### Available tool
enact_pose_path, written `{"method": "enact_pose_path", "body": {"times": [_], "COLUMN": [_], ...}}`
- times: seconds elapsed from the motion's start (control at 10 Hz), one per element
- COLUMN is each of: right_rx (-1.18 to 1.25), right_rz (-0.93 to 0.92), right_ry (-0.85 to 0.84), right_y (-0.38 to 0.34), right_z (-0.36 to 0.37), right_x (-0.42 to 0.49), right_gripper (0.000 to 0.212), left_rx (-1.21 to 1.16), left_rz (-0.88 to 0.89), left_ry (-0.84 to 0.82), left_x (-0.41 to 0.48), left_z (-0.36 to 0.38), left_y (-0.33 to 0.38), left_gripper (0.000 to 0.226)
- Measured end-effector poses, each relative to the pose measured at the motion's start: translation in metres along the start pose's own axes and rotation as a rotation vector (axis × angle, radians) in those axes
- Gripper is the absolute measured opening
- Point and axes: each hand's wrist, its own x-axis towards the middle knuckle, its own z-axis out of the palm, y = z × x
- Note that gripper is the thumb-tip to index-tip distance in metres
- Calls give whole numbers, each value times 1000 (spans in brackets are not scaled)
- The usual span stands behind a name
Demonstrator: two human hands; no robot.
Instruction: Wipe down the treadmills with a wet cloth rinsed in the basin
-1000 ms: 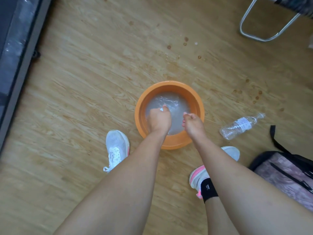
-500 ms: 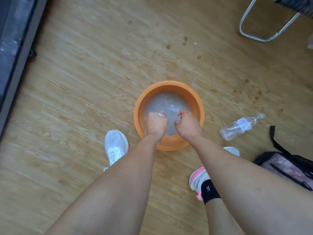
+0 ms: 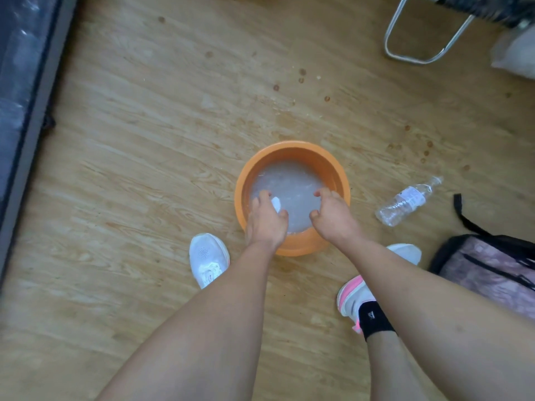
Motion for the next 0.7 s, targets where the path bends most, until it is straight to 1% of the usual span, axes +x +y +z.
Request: {"method": "enact_pose_path", "body": {"times": [0.1, 0.2, 0.3, 0.4, 0.5, 0.6, 0.7], "right_rx": [45, 58, 58, 51, -21, -52, -99], "right_rz": [56, 57, 11, -61, -155, -178, -196], "right_ry": [19, -2, -12, 12, 61, 87, 173], "right_y": [5, 5, 2, 3, 11, 16, 24], "right_z": [6, 16, 30, 45, 64, 58, 35], "right_x": [-10, -20, -25, -13, 5, 8, -22], "right_gripper": [52, 52, 54, 56, 65, 71, 76], "left_rx": [-24, -30, -37, -4, 76, 129, 178], "left_rz": [56, 111, 110, 145, 246, 350, 417], "left_ry": [0, -47, -56, -34, 26, 151, 236], "left_x": [1, 4, 11, 29, 45, 37, 2], "left_z": [-2, -3, 0, 6, 20, 26, 21], "left_y": [-5, -13, -22, -34, -52, -55, -57], "left_gripper": [42, 40, 39, 41, 49, 56, 68]}}
